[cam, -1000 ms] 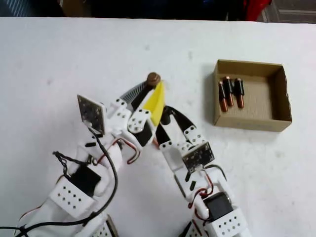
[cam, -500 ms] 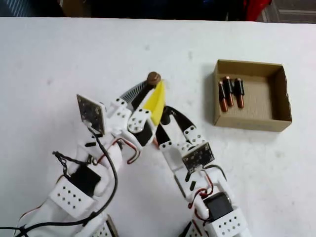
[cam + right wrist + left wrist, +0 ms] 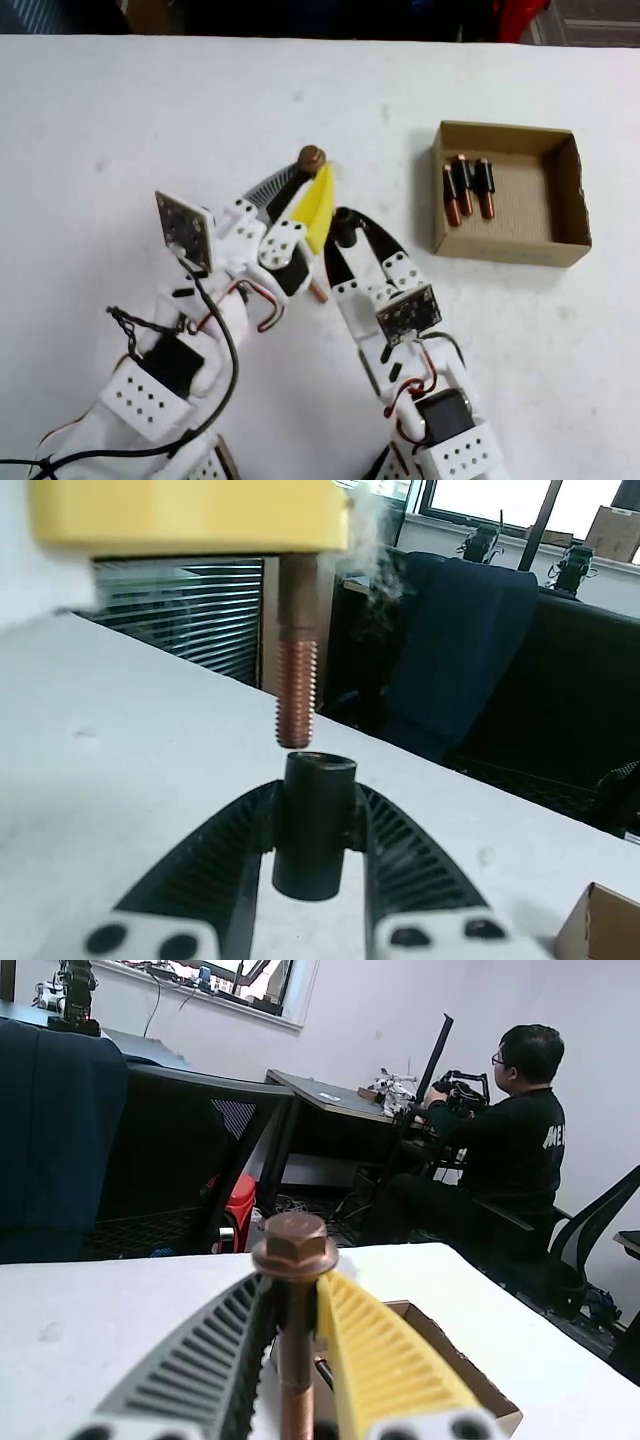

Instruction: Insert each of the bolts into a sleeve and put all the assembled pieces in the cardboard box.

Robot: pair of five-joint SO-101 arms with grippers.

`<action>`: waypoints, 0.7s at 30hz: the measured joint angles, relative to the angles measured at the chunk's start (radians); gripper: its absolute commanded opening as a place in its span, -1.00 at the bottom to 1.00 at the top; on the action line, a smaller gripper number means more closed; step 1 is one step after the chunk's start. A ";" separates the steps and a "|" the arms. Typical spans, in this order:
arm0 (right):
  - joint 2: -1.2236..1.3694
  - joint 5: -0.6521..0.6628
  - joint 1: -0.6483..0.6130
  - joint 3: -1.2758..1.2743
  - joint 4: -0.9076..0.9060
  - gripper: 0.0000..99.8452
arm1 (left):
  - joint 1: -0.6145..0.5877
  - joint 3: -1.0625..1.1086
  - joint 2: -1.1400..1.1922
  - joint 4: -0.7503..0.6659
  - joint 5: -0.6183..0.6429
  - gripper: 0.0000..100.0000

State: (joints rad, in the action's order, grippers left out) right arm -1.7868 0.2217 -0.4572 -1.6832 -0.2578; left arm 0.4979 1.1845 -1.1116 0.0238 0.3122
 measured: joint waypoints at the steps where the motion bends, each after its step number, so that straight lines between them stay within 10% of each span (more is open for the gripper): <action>1: 0.000 0.000 0.000 0.000 0.000 -0.97 | 0.000 0.000 0.000 0.000 0.000 -0.96; 21: 0.000 0.005 -0.028 0.000 0.000 -0.97 | 0.000 0.000 0.000 0.000 -0.015 -0.96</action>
State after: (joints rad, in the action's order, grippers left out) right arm -1.7868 0.2263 -0.4849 -1.6832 -0.2578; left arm 0.4979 1.1845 -1.1116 0.0238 0.2969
